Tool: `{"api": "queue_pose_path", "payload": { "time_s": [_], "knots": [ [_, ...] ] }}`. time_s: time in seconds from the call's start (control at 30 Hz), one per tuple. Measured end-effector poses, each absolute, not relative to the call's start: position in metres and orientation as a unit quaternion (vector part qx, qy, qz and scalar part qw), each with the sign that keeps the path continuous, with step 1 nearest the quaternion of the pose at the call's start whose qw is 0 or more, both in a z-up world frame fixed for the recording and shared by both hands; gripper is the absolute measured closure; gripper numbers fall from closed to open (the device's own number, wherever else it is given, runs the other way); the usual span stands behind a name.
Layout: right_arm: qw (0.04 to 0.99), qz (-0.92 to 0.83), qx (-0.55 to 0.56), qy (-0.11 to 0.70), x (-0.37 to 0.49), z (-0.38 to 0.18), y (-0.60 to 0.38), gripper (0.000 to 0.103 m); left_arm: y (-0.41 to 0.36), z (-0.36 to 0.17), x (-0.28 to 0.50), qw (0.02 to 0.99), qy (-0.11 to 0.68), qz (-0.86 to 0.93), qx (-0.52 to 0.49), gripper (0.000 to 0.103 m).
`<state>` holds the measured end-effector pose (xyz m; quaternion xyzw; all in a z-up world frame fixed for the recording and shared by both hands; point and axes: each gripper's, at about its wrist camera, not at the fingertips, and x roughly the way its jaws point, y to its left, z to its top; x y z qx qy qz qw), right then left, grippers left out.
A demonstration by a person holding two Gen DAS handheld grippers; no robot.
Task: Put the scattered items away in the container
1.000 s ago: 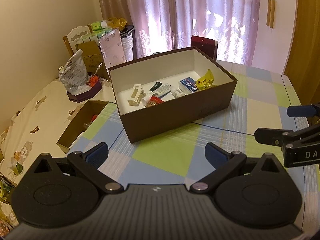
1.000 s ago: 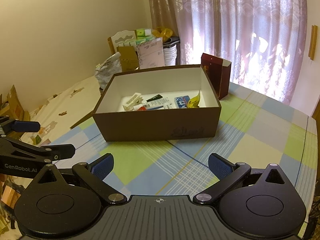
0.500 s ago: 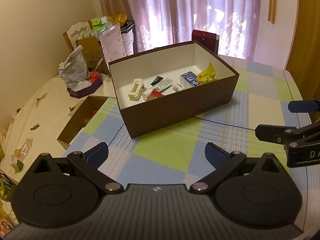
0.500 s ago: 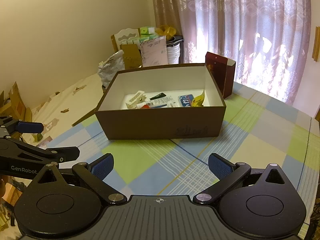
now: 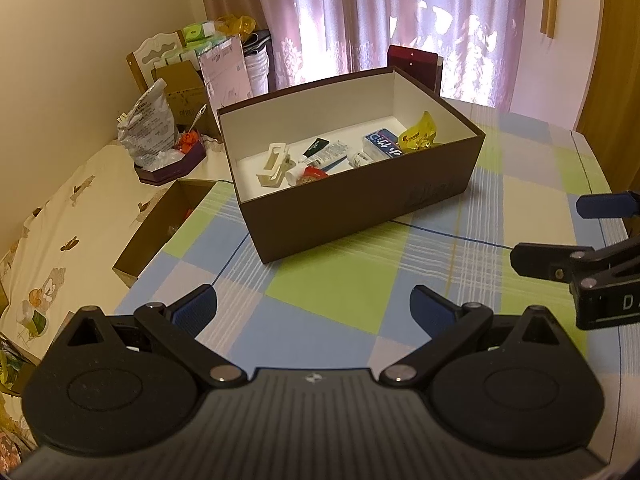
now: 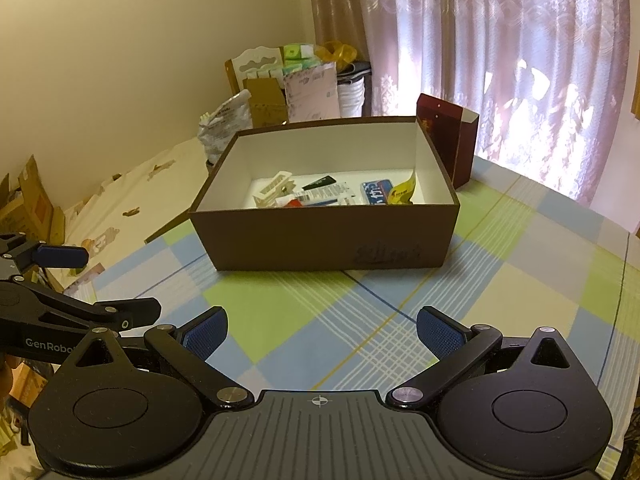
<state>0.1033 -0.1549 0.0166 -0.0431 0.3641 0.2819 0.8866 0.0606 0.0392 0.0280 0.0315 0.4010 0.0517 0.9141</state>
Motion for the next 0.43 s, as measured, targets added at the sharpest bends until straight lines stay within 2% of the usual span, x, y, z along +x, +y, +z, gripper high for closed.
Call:
{"api": "queue_pose_path", "payload": {
  "time_s": [0.43],
  "knots": [
    [0.886,0.282,-0.045,0.366,0.1075,0.0161,-0.1493,0.0,0.0443,0.0279,0.0661,0.916,0.398,0.05,0.034,0.001]
  ]
}}
